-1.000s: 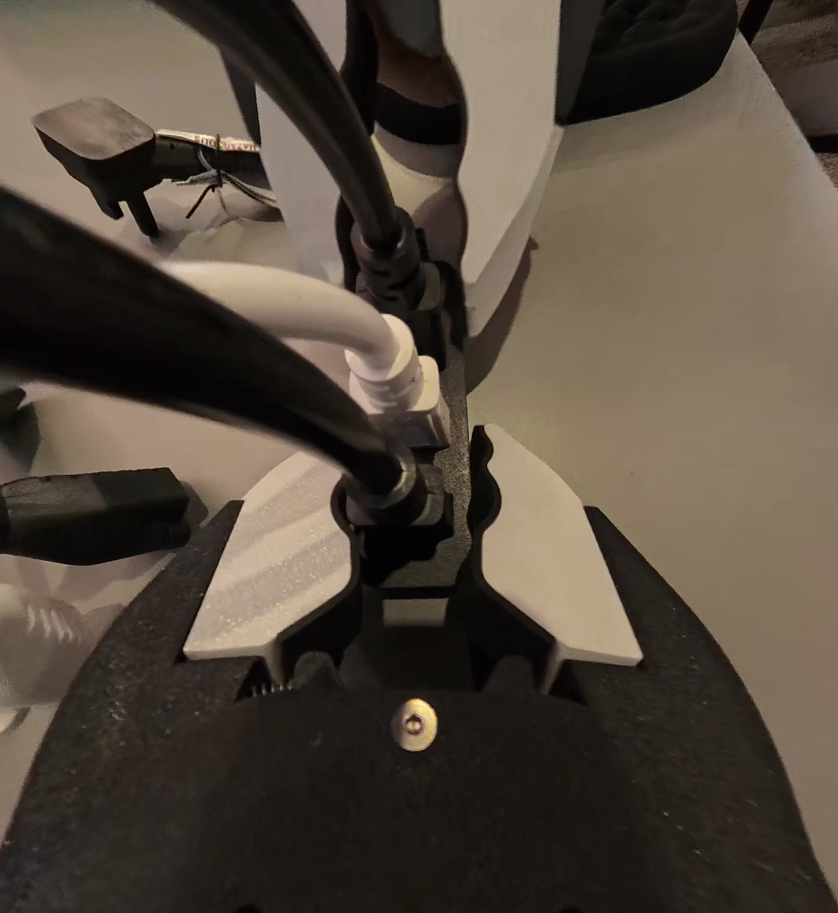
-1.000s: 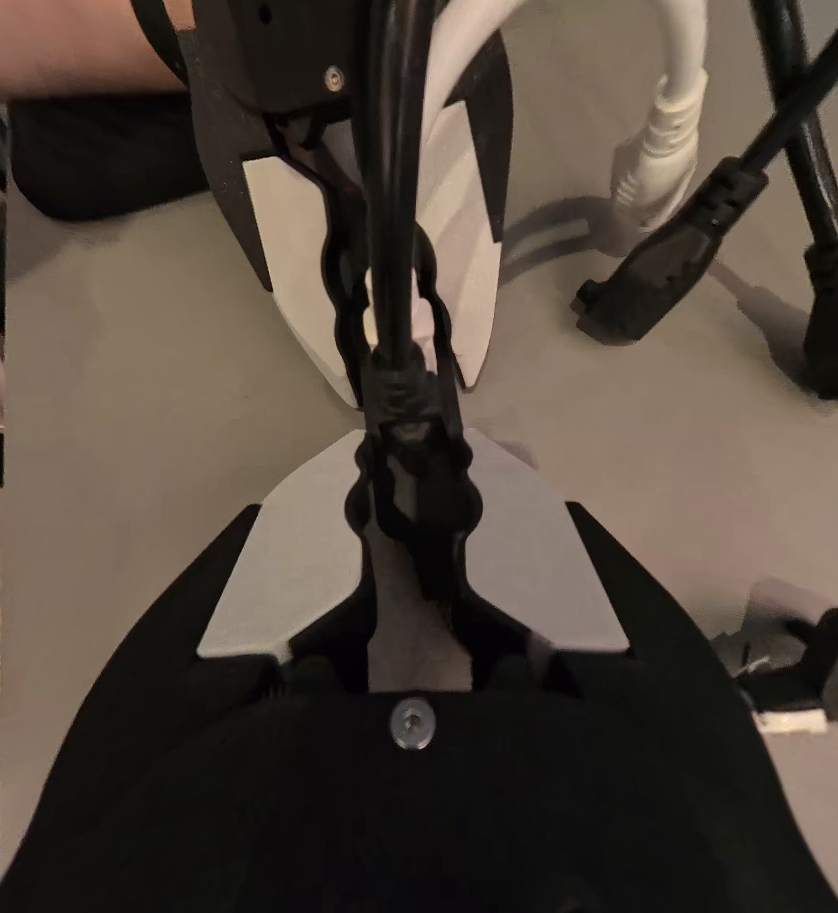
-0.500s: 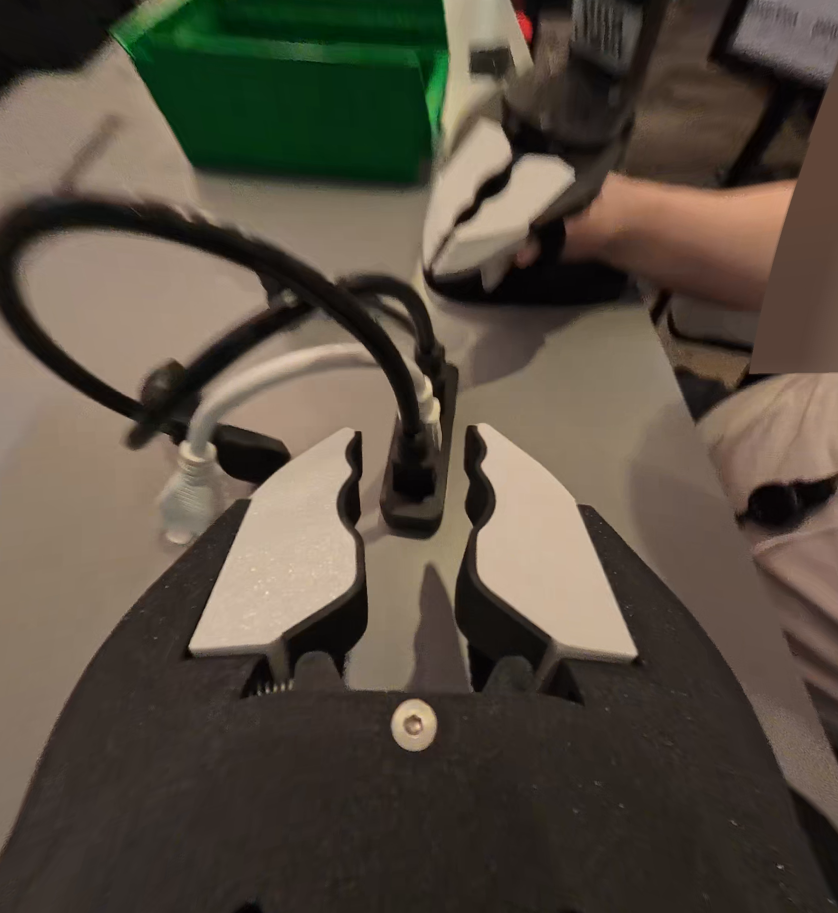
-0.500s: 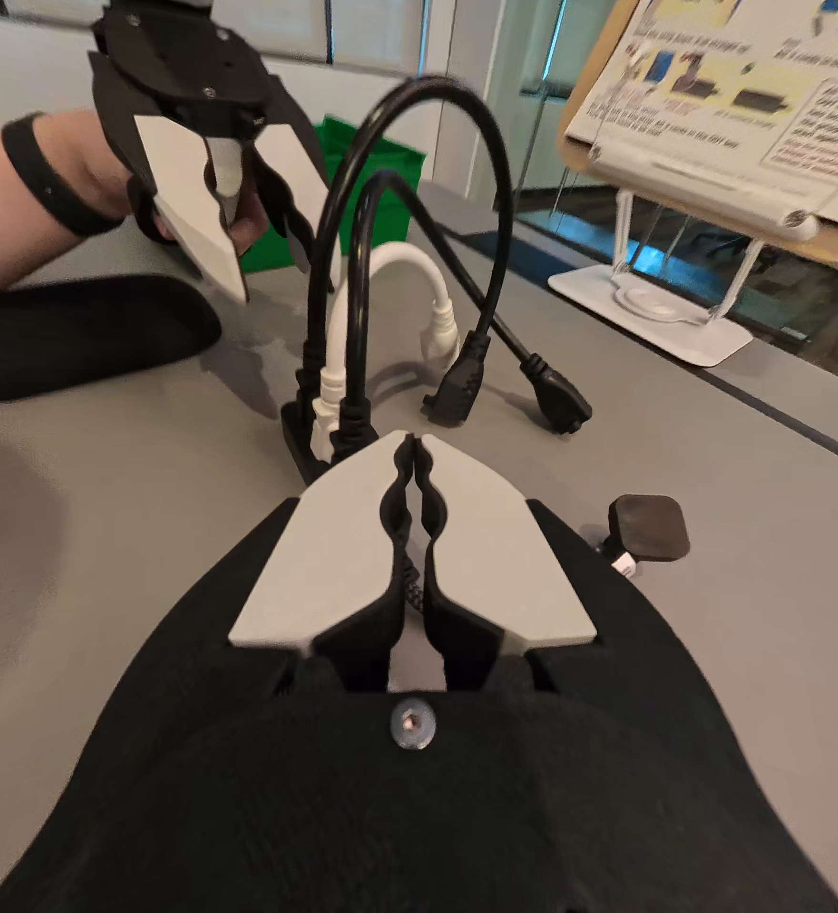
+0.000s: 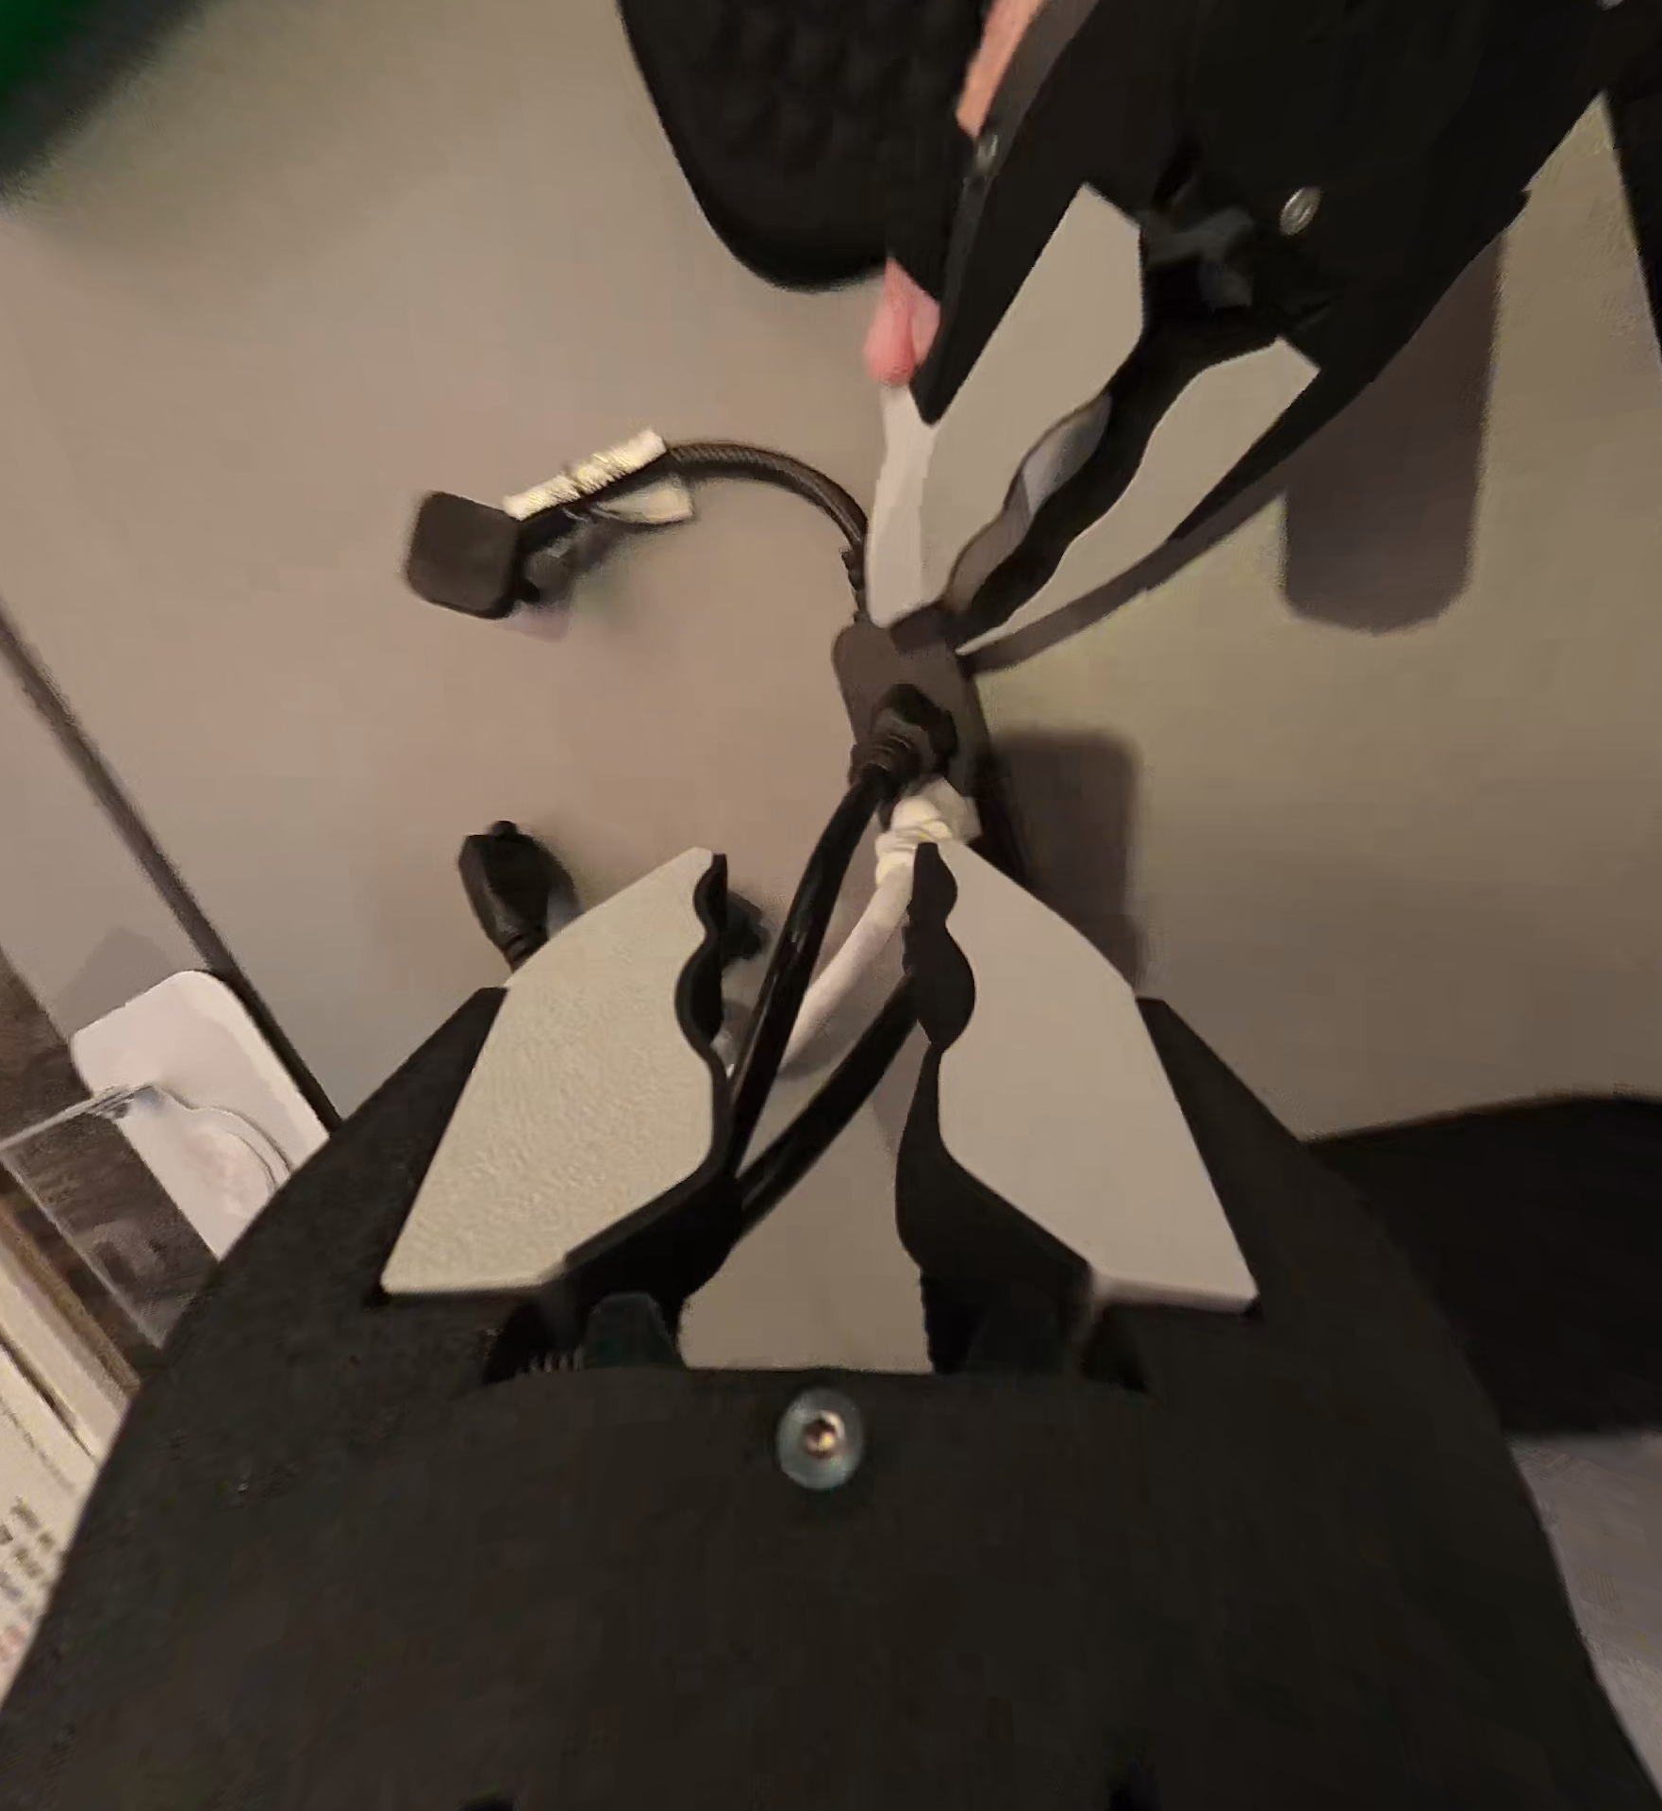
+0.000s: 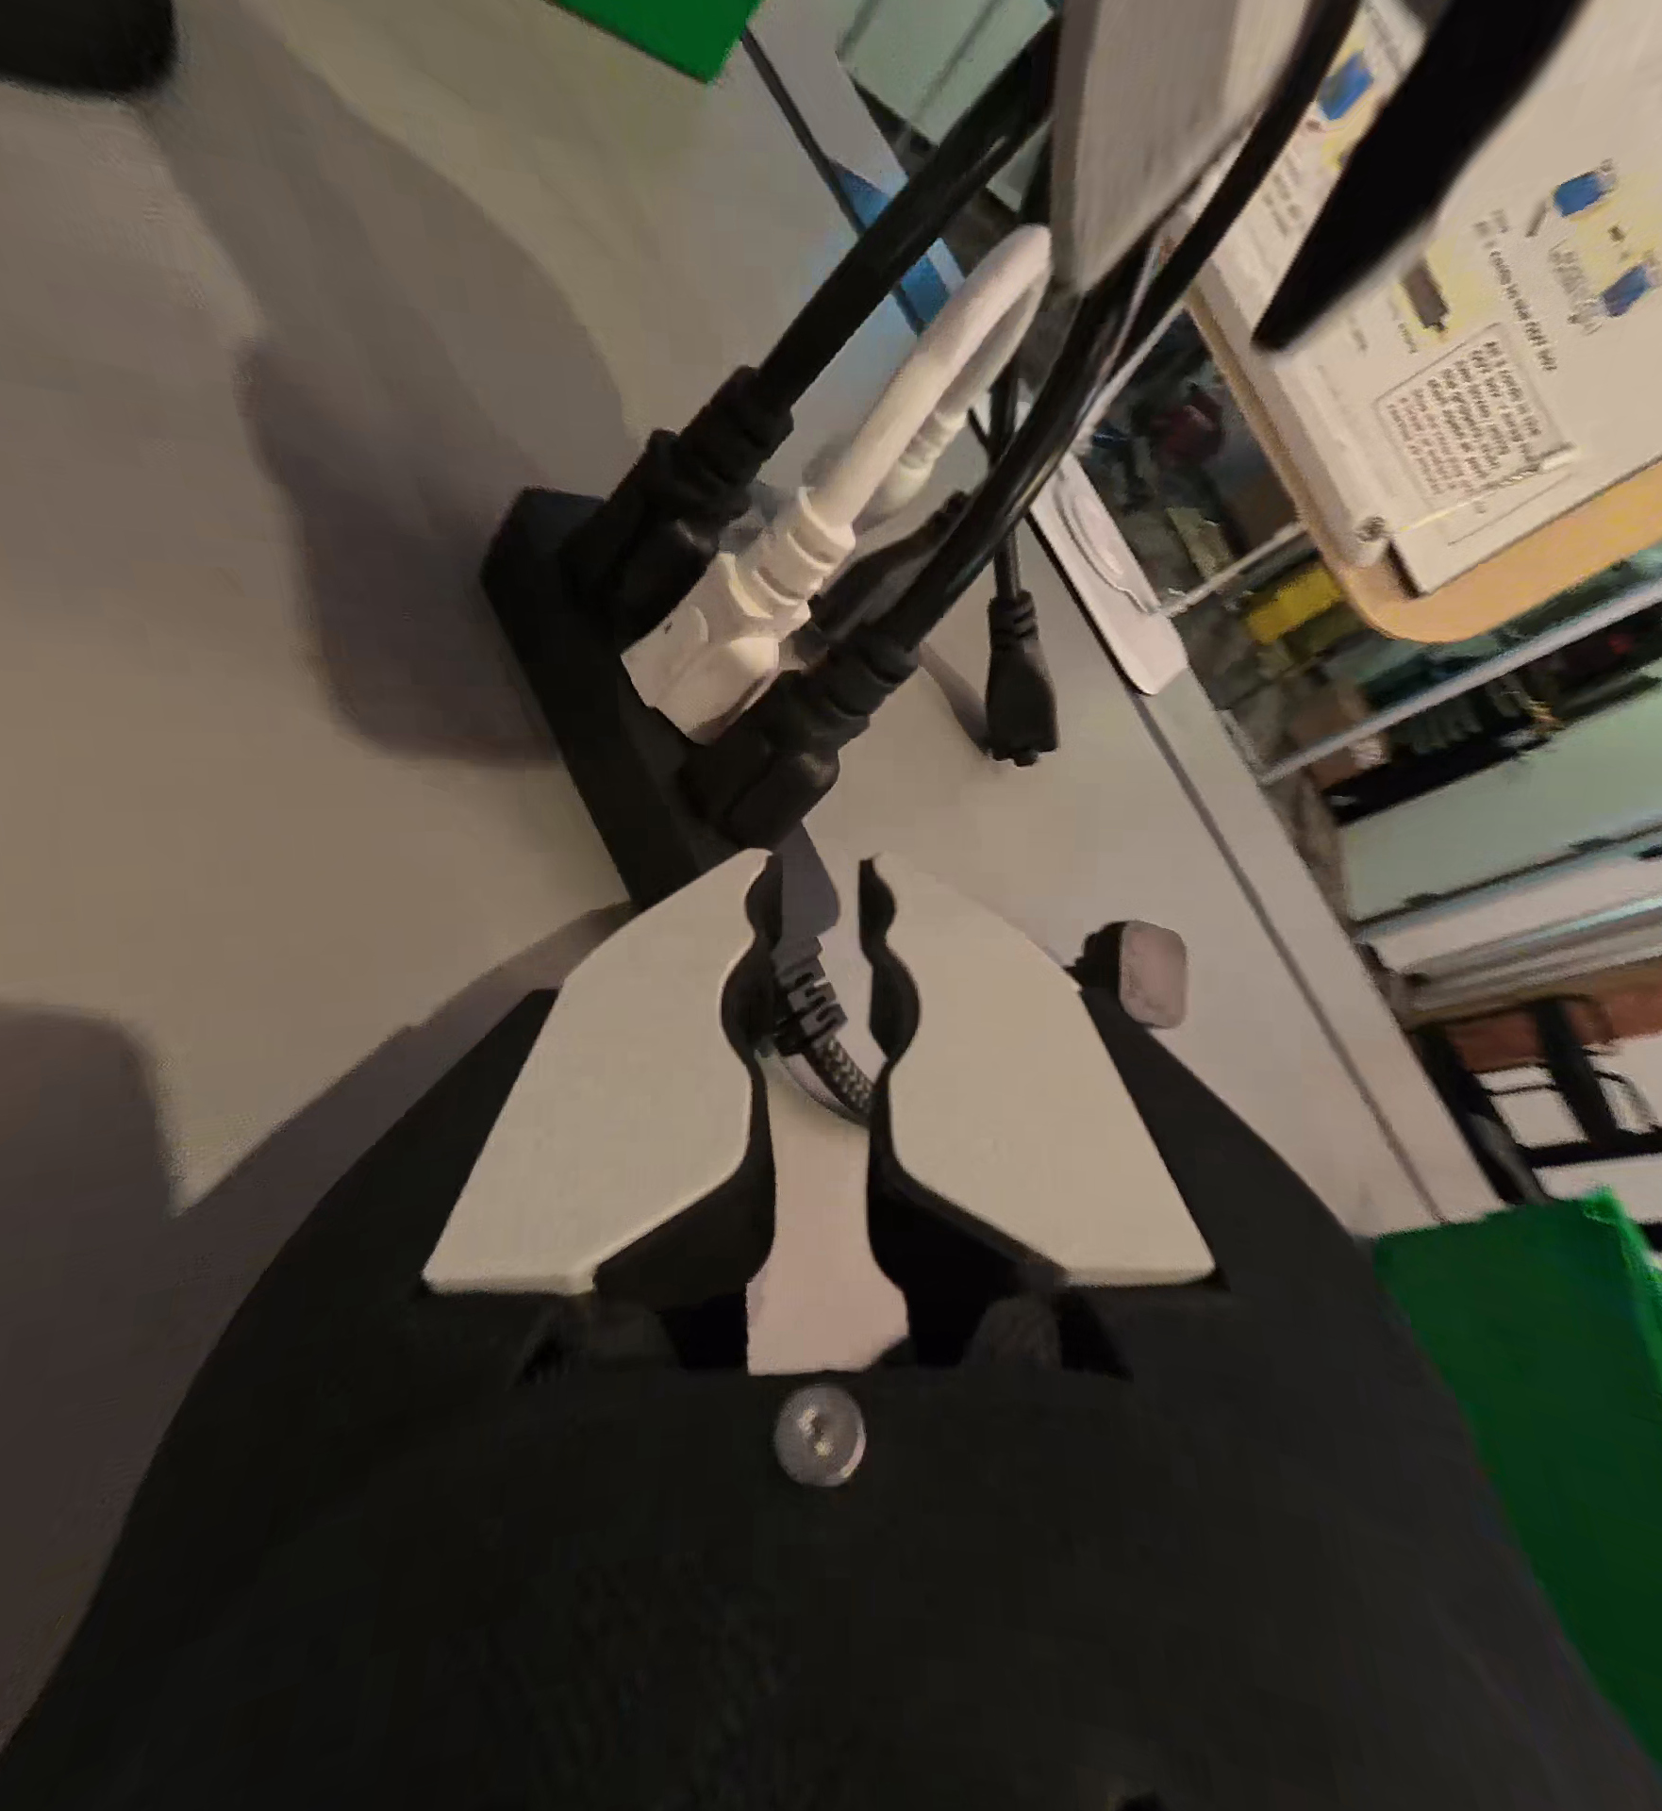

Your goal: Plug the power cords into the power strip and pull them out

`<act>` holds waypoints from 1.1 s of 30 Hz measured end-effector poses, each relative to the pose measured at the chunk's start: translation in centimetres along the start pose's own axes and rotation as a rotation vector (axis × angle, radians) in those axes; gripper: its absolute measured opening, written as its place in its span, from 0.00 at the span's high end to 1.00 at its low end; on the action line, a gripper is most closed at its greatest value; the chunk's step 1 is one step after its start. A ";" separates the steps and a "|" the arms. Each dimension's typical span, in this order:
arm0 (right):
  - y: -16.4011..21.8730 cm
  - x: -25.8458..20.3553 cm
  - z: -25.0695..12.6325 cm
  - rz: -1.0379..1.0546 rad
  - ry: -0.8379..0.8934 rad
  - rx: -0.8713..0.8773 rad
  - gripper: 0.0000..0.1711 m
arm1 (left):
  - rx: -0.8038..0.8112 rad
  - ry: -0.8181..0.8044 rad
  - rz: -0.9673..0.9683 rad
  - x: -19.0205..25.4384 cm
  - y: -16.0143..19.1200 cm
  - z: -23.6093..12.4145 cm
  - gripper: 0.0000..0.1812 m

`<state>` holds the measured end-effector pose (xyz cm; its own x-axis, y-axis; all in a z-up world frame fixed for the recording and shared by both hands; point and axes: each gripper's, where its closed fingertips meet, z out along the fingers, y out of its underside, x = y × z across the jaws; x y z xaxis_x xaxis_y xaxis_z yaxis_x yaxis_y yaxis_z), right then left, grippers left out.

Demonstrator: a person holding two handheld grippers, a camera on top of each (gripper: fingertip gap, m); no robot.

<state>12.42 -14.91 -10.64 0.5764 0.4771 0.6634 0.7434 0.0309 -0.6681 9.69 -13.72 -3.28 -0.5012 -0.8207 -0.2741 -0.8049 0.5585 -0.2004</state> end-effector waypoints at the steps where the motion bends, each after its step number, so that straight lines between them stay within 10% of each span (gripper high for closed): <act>1: 0.0 -0.2 -0.1 -0.027 0.022 -0.013 0.87 | -0.074 0.037 0.025 0.2 0.1 0.7 0.80; 18: 1.1 -2.0 1.2 -0.177 0.038 -0.158 0.79 | -0.603 0.258 0.179 1.5 2.7 5.8 0.92; 26: 0.9 -1.8 1.5 -0.287 0.132 -0.141 0.83 | -0.631 0.340 0.165 1.0 3.5 4.7 0.92; 33: 0.2 0.3 2.6 -0.483 0.211 -0.146 0.64 | -0.523 0.441 0.061 0.2 4.5 3.0 0.93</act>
<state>11.86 -12.46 -11.52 0.2020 0.2522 0.9464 0.9711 0.0736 -0.2269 6.93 -10.97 -7.10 -0.5437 -0.8239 0.1602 -0.7632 0.5647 0.3140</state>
